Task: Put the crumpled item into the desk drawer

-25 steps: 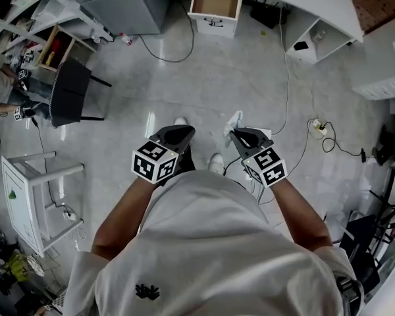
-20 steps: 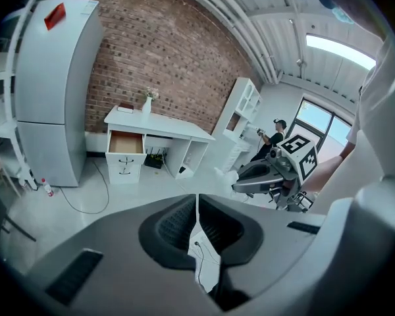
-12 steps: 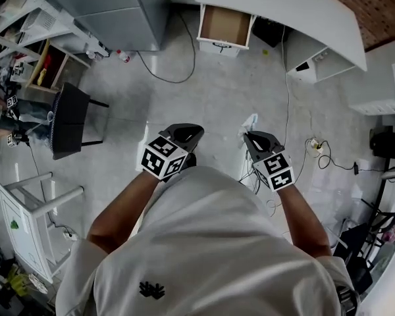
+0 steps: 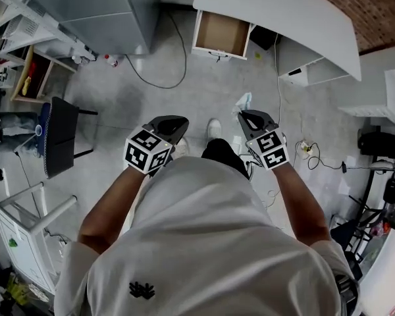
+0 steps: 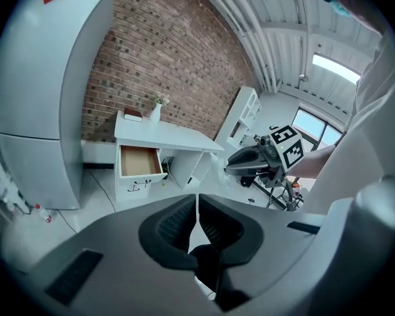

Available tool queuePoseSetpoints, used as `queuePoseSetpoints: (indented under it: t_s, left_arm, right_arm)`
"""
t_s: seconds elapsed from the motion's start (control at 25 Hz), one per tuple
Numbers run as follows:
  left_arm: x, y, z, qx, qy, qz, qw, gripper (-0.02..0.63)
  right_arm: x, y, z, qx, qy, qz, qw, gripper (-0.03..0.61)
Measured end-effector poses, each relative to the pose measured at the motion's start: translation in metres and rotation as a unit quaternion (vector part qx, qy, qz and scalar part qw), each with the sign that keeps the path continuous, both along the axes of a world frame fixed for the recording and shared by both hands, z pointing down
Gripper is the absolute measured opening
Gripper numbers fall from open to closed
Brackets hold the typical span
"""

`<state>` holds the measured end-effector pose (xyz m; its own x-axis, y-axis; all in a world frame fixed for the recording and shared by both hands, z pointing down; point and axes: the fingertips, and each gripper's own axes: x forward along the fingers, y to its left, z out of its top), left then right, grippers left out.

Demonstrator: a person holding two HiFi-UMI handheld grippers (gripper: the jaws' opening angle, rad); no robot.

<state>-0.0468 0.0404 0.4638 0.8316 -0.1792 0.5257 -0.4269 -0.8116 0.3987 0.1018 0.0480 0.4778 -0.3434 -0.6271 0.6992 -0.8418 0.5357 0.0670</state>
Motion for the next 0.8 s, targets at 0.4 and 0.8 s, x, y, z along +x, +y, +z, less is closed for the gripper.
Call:
queuePoseSetpoints:
  t_s: [0.4,0.8]
  left_arm:
    - [0.035,-0.138,0.003,0.003,-0.024,-0.080,0.9965,0.032]
    - [0.106,-0.265,0.005,-0.015,-0.060,-0.166,0.9843,0.032]
  right_arm:
    - [0.070,-0.196,0.049,0.002,0.058,-0.090,0.994,0.029]
    - [0.131,-0.395,0.159,-0.017,0.139,-0.205,0.969,0.029]
